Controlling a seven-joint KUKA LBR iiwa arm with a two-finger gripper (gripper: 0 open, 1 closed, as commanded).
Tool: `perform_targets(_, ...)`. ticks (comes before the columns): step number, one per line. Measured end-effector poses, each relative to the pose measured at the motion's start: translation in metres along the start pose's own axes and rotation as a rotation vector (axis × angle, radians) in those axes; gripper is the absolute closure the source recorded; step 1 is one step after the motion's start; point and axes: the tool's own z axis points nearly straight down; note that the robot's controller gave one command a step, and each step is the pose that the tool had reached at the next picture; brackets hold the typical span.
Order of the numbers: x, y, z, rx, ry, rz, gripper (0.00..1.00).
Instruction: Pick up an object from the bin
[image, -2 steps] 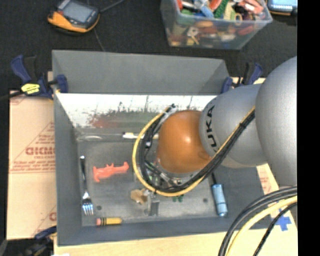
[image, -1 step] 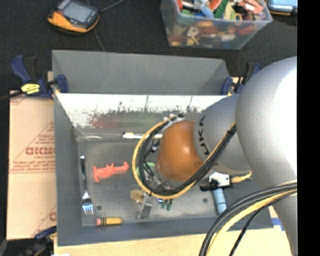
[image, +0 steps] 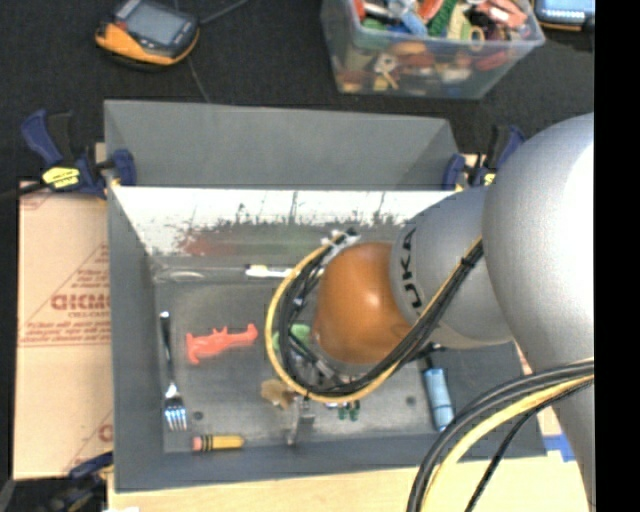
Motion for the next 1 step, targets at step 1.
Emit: perform_targets(1, -0.0008, -0.0018, 0.0001, -0.005, -0.006, 0.243, 0.00)
